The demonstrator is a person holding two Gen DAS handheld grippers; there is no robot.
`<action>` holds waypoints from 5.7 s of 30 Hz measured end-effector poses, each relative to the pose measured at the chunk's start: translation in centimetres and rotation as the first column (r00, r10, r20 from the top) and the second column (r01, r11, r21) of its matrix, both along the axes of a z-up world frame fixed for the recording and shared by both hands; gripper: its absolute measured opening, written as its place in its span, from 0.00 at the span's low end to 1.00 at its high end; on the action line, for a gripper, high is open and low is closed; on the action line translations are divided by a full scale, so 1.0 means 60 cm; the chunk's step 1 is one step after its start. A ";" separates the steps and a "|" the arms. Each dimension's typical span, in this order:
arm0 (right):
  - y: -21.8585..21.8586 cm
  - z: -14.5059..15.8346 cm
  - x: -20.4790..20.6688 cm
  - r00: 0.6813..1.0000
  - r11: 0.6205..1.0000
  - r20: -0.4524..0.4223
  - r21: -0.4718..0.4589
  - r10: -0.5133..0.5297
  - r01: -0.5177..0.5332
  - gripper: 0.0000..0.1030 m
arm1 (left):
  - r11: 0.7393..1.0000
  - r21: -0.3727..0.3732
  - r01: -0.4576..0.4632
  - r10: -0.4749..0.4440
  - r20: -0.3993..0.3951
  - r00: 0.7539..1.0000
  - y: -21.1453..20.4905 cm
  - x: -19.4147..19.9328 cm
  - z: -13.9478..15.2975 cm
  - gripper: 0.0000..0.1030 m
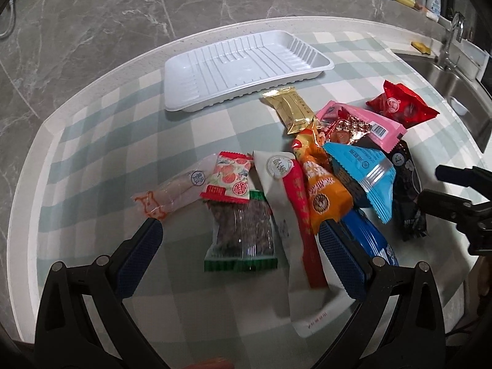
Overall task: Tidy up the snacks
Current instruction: 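Grasp the white-and-red snack with the left tool while the right tool grasps the black packet, then carry the white-and-red snack with the left tool into the white tray and release, then lower the black packet into the tray beside the white snack and open the right tool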
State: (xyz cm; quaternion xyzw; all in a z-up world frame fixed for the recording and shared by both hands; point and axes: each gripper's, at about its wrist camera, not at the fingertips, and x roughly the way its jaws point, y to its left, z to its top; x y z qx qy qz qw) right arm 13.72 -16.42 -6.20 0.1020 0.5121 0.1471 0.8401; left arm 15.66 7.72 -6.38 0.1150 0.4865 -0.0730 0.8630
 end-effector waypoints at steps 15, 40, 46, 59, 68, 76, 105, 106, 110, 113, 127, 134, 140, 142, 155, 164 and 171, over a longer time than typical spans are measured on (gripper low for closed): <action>0.009 -0.039 0.045 0.994 1.000 -0.108 0.010 -0.022 0.023 0.34 | 0.995 -0.038 0.089 -0.091 -0.056 0.994 -0.015 0.049 -0.042 1.00; -0.023 -0.052 0.054 0.985 0.982 -0.136 0.145 -0.105 0.124 0.26 | 0.934 -0.304 0.186 -0.254 -0.202 0.946 0.010 0.101 -0.081 0.15; -0.068 -0.072 0.038 0.968 0.920 -0.203 0.331 -0.150 0.212 0.24 | 0.894 -0.429 0.130 -0.256 -0.250 0.934 0.047 0.111 -0.080 0.13; -0.098 -0.067 -0.022 0.945 0.783 -0.296 0.551 -0.139 0.288 0.24 | 0.841 -0.527 0.120 -0.290 -0.255 0.922 0.103 0.101 -0.038 0.13; -0.082 -0.032 -0.028 0.956 0.760 -0.280 0.601 -0.088 0.246 0.24 | 0.800 -0.587 0.121 -0.296 -0.212 0.931 0.130 0.116 -0.001 0.13; -0.066 -0.011 -0.012 0.965 0.761 -0.253 0.613 -0.067 0.214 0.24 | 0.772 -0.624 0.119 -0.303 -0.197 0.932 0.141 0.123 -0.001 0.12; -0.056 0.062 0.060 0.986 0.646 -0.166 0.750 -0.026 0.143 0.26 | 0.548 -0.836 0.035 -0.269 -0.136 0.954 0.202 0.200 0.074 0.12; -0.055 0.065 0.066 0.986 0.645 -0.164 0.751 -0.026 0.142 0.26 | 0.546 -0.837 0.033 -0.265 -0.134 0.955 0.203 0.207 0.076 0.12; -0.051 0.069 0.097 0.988 0.648 -0.153 0.751 -0.017 0.127 0.26 | 0.540 -0.841 0.021 -0.247 -0.135 0.959 0.204 0.238 0.080 0.12; -0.047 0.071 0.127 0.989 0.651 -0.145 0.750 -0.008 0.115 0.26 | 0.532 -0.847 0.013 -0.233 -0.131 0.964 0.207 0.267 0.084 0.12; -0.056 0.076 0.282 0.994 0.689 -0.104 0.719 -0.021 0.089 0.28 | 0.589 -0.808 -0.018 -0.150 -0.131 0.980 0.212 0.437 0.074 0.12; -0.025 0.069 0.337 0.994 0.808 -0.107 0.587 0.026 0.042 0.31 | 0.648 -0.761 -0.033 -0.135 -0.158 0.978 0.190 0.498 0.039 0.12; 0.040 0.062 0.332 0.974 0.970 -0.087 0.138 0.211 -0.198 0.57 | 0.726 -0.686 -0.046 -0.093 -0.164 0.982 0.176 0.533 0.009 0.13; 0.062 0.055 0.320 0.954 0.957 -0.087 -0.020 0.288 -0.291 0.57 | 0.736 -0.674 -0.060 -0.075 -0.169 0.983 0.179 0.543 -0.001 0.13; 0.131 -0.009 0.294 0.833 0.735 -0.165 -0.401 0.528 -0.546 0.55 | 0.767 -0.637 -0.078 -0.010 -0.134 0.991 0.184 0.595 -0.005 0.14; 0.113 0.019 0.301 0.847 0.796 -0.102 -0.301 0.521 -0.525 0.19 | 0.763 -0.639 -0.093 0.007 -0.135 0.991 0.208 0.564 -0.005 0.14; 0.044 0.071 0.353 0.939 0.940 -0.025 0.007 0.342 -0.342 0.18 | 0.754 -0.649 -0.096 0.012 -0.133 0.991 0.216 0.551 -0.003 0.14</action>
